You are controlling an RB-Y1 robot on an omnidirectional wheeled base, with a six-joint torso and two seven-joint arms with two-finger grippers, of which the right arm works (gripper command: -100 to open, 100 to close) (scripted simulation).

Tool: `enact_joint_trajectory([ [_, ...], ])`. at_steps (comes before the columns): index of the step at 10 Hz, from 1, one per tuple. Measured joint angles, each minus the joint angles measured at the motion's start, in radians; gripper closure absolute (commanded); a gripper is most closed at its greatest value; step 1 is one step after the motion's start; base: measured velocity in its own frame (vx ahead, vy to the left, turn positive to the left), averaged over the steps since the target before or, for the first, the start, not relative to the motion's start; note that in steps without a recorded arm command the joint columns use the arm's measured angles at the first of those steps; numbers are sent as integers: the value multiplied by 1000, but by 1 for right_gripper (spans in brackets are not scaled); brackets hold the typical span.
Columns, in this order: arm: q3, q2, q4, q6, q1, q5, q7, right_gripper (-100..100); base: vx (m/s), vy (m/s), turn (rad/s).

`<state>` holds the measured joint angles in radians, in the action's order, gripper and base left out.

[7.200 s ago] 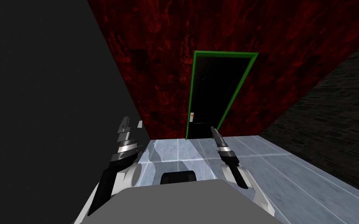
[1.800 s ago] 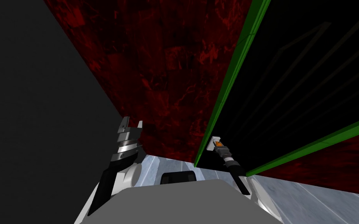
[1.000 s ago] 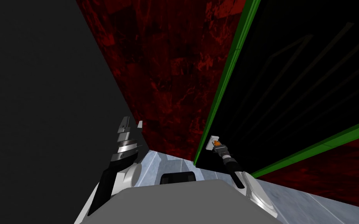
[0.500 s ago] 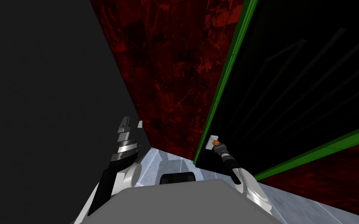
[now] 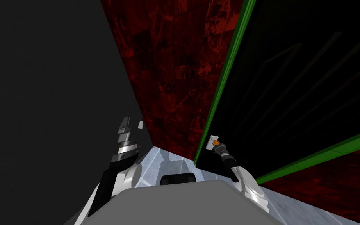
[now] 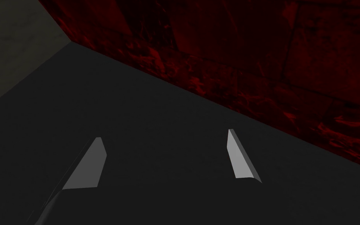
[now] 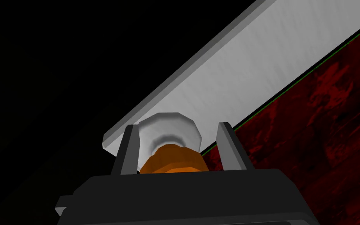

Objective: Pull the door open

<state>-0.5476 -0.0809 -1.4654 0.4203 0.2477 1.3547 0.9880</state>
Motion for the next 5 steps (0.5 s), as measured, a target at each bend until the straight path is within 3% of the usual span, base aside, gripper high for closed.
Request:
enact_joint_trajectory([
  [5,34,-21,17,-79,-13,82,110,100,-67,-28,102],
])
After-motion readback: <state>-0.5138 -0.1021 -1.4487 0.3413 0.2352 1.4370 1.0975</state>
